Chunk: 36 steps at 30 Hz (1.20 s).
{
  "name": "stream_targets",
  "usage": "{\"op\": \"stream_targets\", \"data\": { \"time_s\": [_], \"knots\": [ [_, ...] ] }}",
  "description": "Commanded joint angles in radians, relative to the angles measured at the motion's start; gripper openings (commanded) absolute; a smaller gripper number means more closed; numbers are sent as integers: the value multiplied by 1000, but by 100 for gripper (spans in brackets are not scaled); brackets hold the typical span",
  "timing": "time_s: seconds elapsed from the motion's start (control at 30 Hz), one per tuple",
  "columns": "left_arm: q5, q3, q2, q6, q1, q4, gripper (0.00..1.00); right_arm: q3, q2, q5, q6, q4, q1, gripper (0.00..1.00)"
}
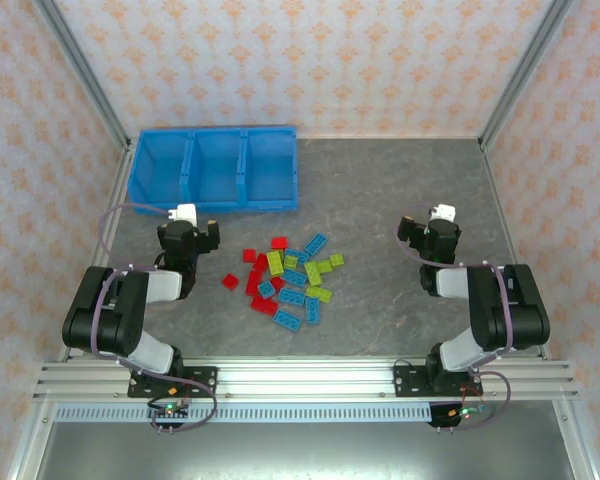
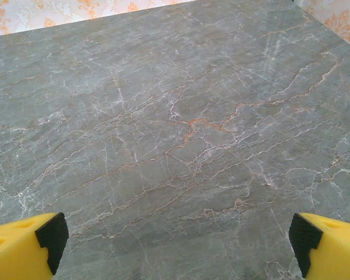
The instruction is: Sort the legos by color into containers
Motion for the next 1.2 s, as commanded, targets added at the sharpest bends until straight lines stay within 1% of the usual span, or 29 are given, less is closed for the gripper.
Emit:
{"op": "stream_targets", "data": {
  "time_s": [0.0,0.57,0.6,0.63,0.7,0.73,0.77,0.8,0.83,0.87,0.9,0.97,1.0,1.07,1.17],
  "knots": [
    [-4,18,-15,-3,0,17,100,15,-6,-6,-9,3,-4,99],
    [-5,18,-15,-3,0,17,100,13,-9,-20,-2,5,-16,99],
    [-5,18,-15,-3,0,17,100,11,-14,-10,1,12,-14,99],
    [-3,17,-15,-2,0,18,100,10,-47,41,5,-14,-3,99],
    [35,23,-25,16,-1,-3,100,15,-214,139,35,-173,21,99],
    [32,24,-46,24,-7,-19,100,35,-313,190,112,-298,24,99],
    [-6,16,-76,25,-22,-31,100,70,-409,224,215,-450,24,99],
    [-49,12,-114,23,-36,-59,100,103,-475,224,285,-587,24,99],
    [-104,24,-167,4,-50,-142,100,151,-531,217,363,-738,25,99],
    [-141,50,-231,-26,-63,-255,100,202,-570,189,422,-890,27,99],
    [-160,69,-282,-52,-74,-345,100,244,-594,127,448,-989,29,99],
    [-191,111,-397,-130,-107,-527,100,305,-634,-77,444,-1132,40,99],
    [-186,140,-441,-181,-121,-623,100,323,-646,-147,446,-1175,51,99],
    [-139,228,-518,-332,-145,-848,100,358,-662,-271,458,-1277,94,99],
    [-20,338,-546,-513,-178,-1129,100,413,-642,-371,469,-1421,185,99]
  ]
}}
